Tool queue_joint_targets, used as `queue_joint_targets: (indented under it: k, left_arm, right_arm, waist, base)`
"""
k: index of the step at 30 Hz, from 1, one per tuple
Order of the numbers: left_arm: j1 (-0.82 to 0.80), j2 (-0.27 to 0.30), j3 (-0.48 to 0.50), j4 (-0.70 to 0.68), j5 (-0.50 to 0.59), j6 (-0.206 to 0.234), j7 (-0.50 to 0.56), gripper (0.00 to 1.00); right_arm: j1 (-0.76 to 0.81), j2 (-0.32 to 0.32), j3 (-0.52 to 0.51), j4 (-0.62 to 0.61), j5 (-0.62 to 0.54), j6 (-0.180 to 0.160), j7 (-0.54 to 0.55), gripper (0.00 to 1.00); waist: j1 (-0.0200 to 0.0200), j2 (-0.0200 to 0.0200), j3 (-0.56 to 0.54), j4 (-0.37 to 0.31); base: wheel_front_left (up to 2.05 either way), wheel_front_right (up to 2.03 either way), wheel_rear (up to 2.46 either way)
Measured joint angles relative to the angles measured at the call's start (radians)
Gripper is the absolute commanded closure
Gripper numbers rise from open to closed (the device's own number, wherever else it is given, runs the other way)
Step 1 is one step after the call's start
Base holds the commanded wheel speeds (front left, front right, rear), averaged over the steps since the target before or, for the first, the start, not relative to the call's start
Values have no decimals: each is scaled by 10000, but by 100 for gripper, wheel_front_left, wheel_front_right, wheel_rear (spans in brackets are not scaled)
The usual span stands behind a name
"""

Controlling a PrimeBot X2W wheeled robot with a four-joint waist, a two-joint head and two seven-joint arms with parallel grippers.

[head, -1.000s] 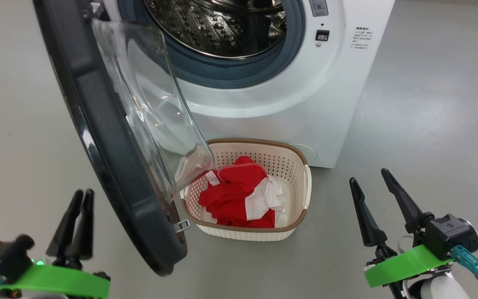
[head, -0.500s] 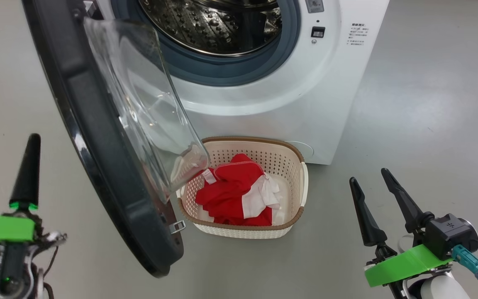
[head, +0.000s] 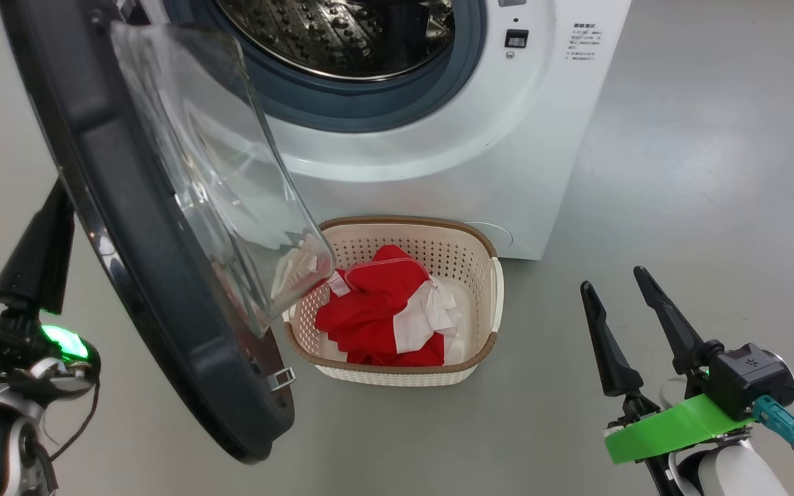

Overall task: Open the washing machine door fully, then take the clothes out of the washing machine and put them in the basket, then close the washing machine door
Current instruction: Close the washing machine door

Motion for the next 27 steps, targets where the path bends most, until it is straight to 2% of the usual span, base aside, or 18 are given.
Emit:
queue_joint_targets:
  k: [13,27]
  left_arm:
    - [21,46,-138,-581,-86,161,341,100]
    - [-59,-17,-571,-447,203,232,263,100]
  right_arm:
    - [-200,8,-12,17,188,0,0,0]
    - [-337,8,-17,19,343,0,0,0]
  waist:
    - [0,0,213,-452]
    - [0,0,344,-1341]
  base:
    - [0,0,0]
    - [0,0,0]
